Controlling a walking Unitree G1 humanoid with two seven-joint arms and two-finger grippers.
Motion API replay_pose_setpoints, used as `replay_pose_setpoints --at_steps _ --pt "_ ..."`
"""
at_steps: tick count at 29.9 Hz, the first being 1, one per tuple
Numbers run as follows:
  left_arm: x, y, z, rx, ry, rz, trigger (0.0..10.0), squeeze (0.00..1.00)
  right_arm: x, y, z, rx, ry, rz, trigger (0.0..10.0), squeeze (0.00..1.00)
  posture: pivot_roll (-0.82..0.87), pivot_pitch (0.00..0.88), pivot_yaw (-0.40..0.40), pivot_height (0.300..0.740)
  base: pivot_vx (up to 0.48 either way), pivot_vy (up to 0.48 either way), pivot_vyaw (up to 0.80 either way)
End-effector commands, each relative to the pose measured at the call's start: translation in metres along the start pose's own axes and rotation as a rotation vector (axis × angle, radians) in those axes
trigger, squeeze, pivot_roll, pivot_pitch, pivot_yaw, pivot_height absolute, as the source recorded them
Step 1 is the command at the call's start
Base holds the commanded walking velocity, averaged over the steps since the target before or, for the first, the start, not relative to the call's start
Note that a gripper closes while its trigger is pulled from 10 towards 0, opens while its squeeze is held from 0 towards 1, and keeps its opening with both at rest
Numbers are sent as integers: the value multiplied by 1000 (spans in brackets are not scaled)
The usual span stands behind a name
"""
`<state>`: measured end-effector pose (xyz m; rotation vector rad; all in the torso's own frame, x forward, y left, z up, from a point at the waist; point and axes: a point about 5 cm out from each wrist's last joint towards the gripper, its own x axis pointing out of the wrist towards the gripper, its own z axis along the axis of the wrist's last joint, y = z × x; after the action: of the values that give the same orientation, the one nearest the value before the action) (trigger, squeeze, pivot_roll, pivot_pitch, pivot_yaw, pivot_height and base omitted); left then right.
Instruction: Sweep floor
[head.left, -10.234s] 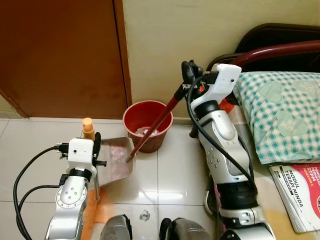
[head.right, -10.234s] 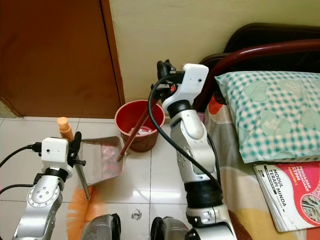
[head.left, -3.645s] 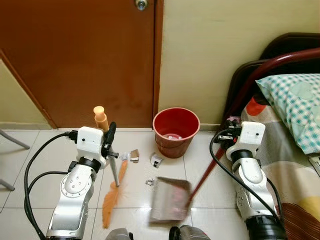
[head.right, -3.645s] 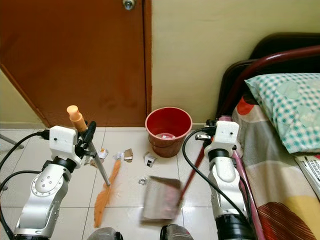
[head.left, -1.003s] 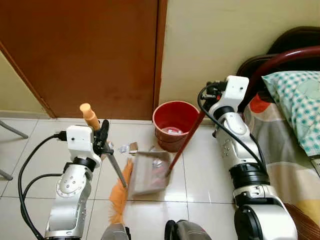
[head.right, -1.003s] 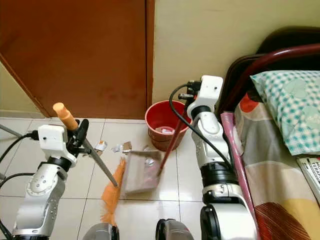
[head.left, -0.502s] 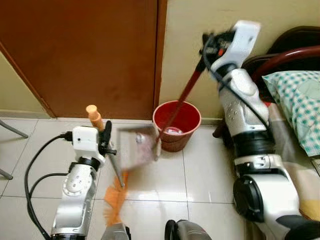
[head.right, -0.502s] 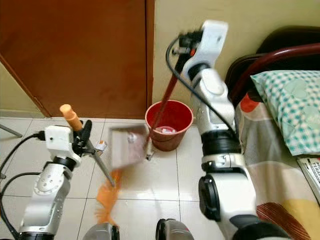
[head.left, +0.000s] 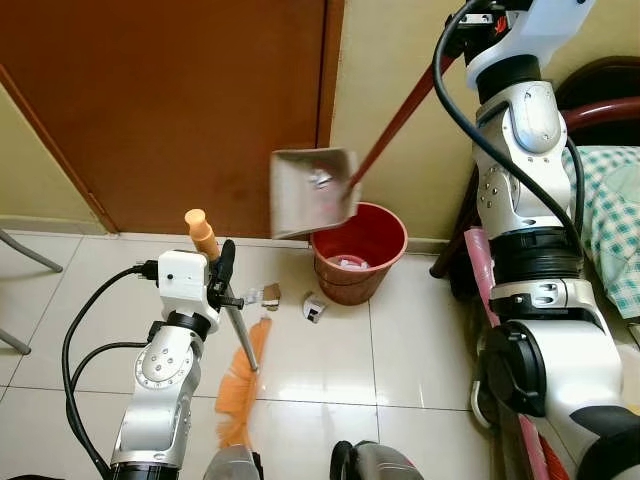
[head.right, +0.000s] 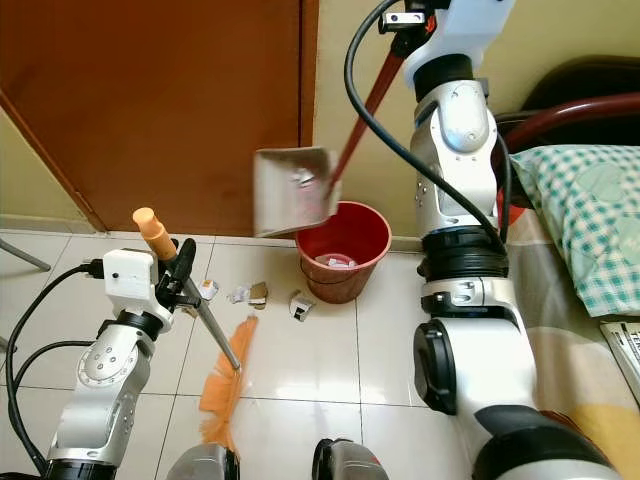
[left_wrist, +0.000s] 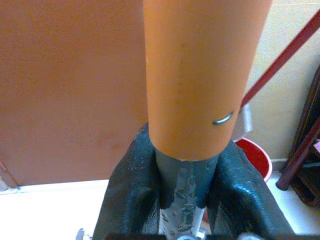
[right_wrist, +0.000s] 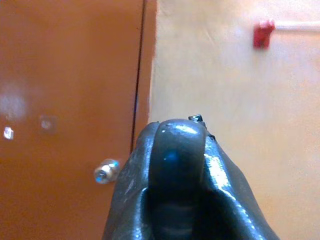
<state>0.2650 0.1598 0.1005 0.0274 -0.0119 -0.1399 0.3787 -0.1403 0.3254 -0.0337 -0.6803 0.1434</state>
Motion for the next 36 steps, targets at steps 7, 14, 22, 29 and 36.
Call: replay_pose_setpoints --at_steps 7,14,22,29,36 --pt "2 -4 -6 4 25 -8 10000 0 -22 38 -12 -297 -112 223 10000 0 61 79 -56 740 0 0 0" --pt "2 -4 -7 11 28 -6 10000 0 -58 65 -49 -403 -46 470 10000 0 61 79 -56 740 0 0 0" --pt "3 -6 -8 13 30 -9 10000 0 -86 86 -65 -502 -78 700 10000 0 60 76 -60 740 0 0 0" --pt "4 -7 -8 14 27 -7 10000 0 -65 80 -37 -486 -226 573 10000 0 59 75 -63 740 0 0 0" --pt "6 -8 -8 17 25 -10 10000 0 -30 78 14 -231 -331 343 10000 0 53 69 -64 740 0 0 0"
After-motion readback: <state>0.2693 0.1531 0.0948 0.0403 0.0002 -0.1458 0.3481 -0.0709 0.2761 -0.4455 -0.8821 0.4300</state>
